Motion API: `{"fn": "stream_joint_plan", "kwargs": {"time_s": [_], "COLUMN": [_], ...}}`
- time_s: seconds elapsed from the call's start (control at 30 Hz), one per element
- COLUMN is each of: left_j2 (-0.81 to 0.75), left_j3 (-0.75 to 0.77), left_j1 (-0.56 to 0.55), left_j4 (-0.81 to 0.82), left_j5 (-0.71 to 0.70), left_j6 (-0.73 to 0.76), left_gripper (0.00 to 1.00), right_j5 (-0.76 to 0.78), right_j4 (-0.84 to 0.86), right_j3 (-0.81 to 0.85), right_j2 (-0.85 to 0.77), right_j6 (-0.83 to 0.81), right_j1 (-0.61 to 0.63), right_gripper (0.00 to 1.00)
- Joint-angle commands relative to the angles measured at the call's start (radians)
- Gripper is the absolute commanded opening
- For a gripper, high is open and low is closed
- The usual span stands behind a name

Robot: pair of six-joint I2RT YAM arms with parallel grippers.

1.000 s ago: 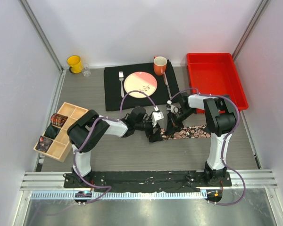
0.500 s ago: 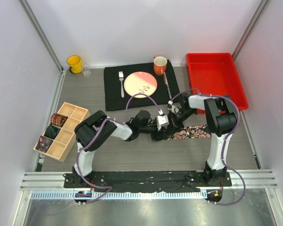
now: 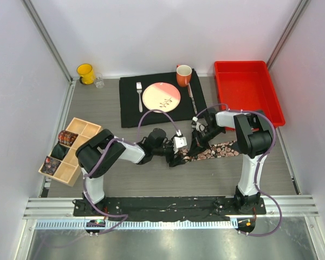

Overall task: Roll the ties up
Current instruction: Roll the tie at the center of the board.

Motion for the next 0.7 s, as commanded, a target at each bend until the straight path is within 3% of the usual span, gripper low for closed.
{"fn": "stream_joint_plan", "kwargs": {"time_s": [0.0,0.17,0.3,0.4,0.47,0.6,0.67], "left_j2": [0.042,0.076,0.091,0.067,0.027,-0.05,-0.078], "left_j3": [0.004,0.036,0.053,0.044,0.044,0.054,0.061], "left_j1": [0.007,-0.008,-0.015,-0.015,-0.011,0.021,0.028], "left_j4": [0.088,0.132,0.086,-0.001,-0.125,-0.444,-0.529], "left_j5": [0.042,0.054,0.016,-0.024,-0.039,-0.018,-0.01], "left_j6": [-0.105,-0.135,-0.117,-0.033,0.019,0.148,0.222], "left_gripper": [0.7,0.67,0.35,0.26,0.21,0.16,0.15], "right_j5": [0.253,0.247,0.225,0.184,0.148,0.08,0.041], "right_j4": [0.116,0.142,0.142,0.146,0.136,0.053,0.025], "right_j3": [-0.049,-0.069,-0.063,-0.063,-0.049,0.0,0.029], "right_j2": [0.03,0.035,0.027,0.007,-0.004,-0.062,-0.08], "right_j6": [-0.015,0.014,0.021,0.031,0.035,-0.009,-0.031], "right_j1": [-0.006,-0.002,-0.002,-0.001,-0.003,-0.014,-0.029], "right_gripper": [0.01,0.01,0.01,0.01,0.01,0.2,0.25]}}
